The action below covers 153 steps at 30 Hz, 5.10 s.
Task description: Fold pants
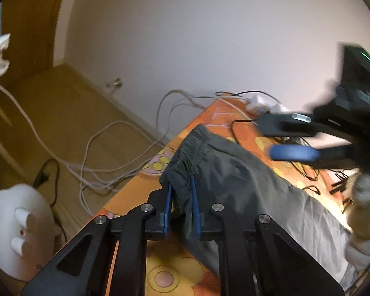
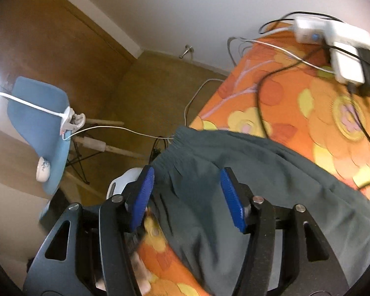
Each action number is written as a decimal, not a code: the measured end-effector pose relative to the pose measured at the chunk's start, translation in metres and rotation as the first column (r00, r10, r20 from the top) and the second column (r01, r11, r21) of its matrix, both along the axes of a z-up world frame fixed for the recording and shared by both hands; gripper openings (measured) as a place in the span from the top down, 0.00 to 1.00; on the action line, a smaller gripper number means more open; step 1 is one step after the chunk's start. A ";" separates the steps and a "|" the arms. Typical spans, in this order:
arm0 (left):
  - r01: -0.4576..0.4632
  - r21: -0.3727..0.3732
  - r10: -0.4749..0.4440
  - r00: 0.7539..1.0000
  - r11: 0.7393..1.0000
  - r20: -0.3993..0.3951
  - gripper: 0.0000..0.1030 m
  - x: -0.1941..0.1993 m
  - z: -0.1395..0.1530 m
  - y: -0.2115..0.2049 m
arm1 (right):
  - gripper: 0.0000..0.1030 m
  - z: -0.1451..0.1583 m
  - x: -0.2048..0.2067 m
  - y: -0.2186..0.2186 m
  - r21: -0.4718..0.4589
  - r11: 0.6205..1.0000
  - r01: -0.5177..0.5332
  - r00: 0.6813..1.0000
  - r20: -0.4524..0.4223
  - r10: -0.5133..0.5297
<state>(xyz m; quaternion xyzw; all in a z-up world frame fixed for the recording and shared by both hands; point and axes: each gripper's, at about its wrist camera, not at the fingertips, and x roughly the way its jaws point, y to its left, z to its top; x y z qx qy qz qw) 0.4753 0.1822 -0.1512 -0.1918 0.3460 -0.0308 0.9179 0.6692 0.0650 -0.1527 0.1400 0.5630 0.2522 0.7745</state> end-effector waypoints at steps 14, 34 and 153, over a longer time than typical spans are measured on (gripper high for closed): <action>0.099 -0.017 -0.097 0.993 0.995 0.070 0.88 -0.001 0.003 -0.005 | 0.43 -0.045 0.041 0.078 -0.197 0.973 -0.123 0.987 -0.128 0.099; 0.178 0.059 -0.182 0.981 0.982 0.061 0.88 -0.011 0.010 -0.035 | 0.81 -0.043 0.036 0.067 -0.214 0.966 -0.144 0.987 -0.099 0.125; 0.695 0.229 -0.702 0.710 0.682 -0.064 0.70 -0.222 0.075 -0.417 | 0.87 0.035 -0.423 -0.630 0.066 0.678 0.732 0.651 0.228 -0.724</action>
